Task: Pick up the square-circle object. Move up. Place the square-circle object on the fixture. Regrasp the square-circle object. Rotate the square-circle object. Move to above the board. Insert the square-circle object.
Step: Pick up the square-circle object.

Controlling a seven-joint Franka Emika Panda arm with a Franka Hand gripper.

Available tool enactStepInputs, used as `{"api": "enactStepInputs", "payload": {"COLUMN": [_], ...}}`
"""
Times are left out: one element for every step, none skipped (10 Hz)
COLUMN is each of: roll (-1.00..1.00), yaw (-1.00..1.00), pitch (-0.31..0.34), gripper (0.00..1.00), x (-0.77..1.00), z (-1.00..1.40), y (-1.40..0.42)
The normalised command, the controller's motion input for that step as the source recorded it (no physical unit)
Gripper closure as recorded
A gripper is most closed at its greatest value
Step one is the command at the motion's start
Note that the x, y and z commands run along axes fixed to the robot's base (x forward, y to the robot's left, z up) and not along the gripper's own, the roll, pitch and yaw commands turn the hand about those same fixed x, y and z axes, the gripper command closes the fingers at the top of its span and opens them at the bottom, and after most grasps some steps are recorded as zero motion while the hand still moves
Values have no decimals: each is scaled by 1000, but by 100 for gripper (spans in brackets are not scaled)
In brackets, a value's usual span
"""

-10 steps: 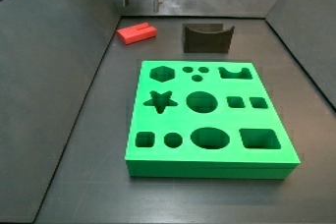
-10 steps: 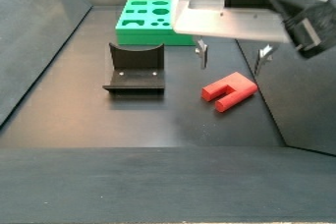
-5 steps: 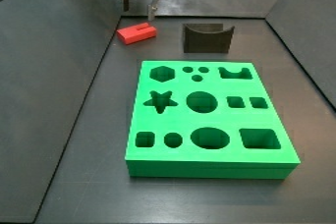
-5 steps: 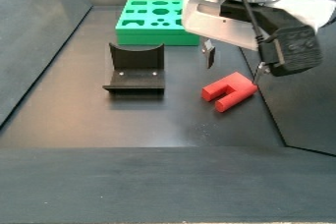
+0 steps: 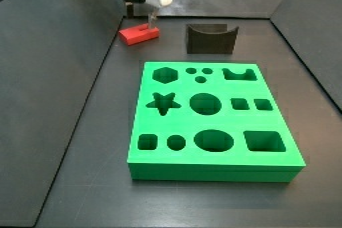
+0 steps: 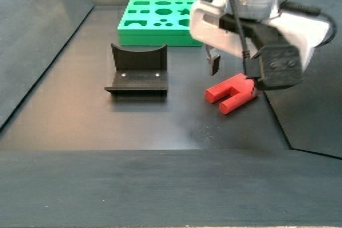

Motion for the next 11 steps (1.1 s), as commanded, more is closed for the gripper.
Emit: {"api": "enactStepInputs", "payload": {"roll": [-123, -159, -219, -239, -170, -96, -67, 0, 0, 0, 0], "yaw": [-209, -171, -103, -49, 0, 0, 0, 0, 0, 0, 0], "pitch": [-167, -169, -149, -144, -116, -110, -60, 0, 0, 0, 0], "gripper": [0, 0, 0, 0, 0, 0, 0, 0, 100, 100, 100], "x": [0, -3, -46, -100, -186, -111, -26, 0, 0, 0, 0], "z": [-546, -494, -420, -386, -220, -49, -6, 0, 0, 0, 0], "y": [-146, -83, 0, 0, 0, 26, 11, 0, 0, 0, 0]}}
